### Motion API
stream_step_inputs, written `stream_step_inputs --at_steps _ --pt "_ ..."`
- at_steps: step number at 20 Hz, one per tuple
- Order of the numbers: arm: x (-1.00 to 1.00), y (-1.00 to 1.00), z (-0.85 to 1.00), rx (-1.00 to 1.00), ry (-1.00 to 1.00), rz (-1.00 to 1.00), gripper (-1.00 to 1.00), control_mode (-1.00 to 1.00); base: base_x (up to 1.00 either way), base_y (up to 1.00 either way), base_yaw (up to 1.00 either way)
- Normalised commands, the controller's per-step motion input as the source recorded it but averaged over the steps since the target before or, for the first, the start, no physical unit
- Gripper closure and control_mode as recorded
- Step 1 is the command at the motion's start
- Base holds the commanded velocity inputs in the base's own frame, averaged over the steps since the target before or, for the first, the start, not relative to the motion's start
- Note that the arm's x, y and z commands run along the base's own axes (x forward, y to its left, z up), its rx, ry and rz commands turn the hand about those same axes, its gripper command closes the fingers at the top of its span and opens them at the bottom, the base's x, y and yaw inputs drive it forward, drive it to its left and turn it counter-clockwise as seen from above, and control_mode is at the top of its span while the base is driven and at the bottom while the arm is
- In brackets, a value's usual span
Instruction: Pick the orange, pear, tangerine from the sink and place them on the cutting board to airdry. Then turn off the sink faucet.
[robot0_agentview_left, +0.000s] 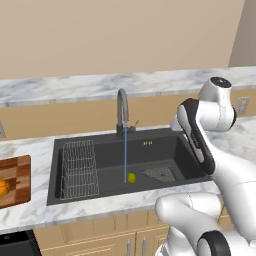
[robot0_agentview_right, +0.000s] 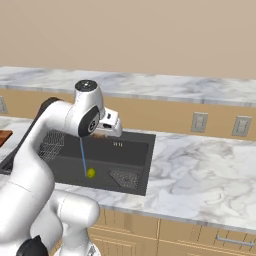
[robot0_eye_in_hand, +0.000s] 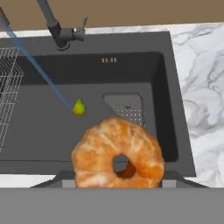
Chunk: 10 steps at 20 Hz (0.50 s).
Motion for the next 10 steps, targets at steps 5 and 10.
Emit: stream_step_inputs --at_steps 5,10 --pt "-0.68 0.53 0.67 0.00 0.00 0.12 1.00 -1.00 0.00 0.00 0.00" --pt "-0.70 0.85 0.41 -0.02 0.00 0.13 1.00 -1.00 0.00 0.00 0.00"
